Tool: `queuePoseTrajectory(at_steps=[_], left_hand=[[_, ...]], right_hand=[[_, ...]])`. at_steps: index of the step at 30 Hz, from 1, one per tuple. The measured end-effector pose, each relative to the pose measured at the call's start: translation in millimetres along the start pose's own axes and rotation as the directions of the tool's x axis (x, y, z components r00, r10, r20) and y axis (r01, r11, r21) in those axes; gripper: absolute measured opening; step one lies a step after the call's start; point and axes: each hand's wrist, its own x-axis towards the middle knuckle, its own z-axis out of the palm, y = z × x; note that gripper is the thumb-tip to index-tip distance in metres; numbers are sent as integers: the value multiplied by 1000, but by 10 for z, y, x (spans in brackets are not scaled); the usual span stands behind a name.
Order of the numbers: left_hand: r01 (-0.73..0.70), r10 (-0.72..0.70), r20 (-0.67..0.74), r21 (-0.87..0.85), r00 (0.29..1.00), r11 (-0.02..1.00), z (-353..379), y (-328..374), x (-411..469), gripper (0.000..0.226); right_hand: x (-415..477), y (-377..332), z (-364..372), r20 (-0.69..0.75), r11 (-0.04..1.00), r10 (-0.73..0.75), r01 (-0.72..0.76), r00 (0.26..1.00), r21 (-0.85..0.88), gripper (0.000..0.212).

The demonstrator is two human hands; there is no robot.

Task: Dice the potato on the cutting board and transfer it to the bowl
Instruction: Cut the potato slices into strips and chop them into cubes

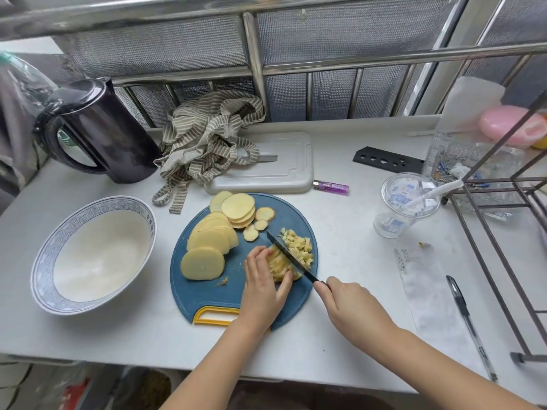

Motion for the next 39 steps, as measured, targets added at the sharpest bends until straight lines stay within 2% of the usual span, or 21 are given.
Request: queuePoseTrajectory(at_steps=[3,7,11,19,24,28,31,39], left_hand=[[-23,23,-12,10,1000,1000,14,-12,-9,56],[-32,33,-47,31,998,999,48,-12,-10,55],[-24,25,-51,26,998,999,78,-19,-16,56],[-47,54,-74,87,996,995,119,-34,11,47],[-57,58,-5,141,998,988,100,-19,59,46],[-6,-5,81,135,997,991,90,-28,62,62],[-28,22,49,123,999,992,94,-22,64,48],[-22,30,-74,96,997,995,139,-40,46,40]], right_hand=[[-24,18,0,-26,1000,-12,12,1000,-7,41],[-37,21,32,-53,996,-91,90,994,-14,59],[-87,-31,32,-44,994,-77,80,996,70,38],[-66,-9,94,-14,995,-64,65,998,78,39],[7,26,74,35,989,-36,30,999,145,40],[63,44,38,70,987,-34,23,997,162,44],[78,39,27,81,986,-35,21,996,164,45],[-1,-15,109,50,991,-24,17,998,130,37]])
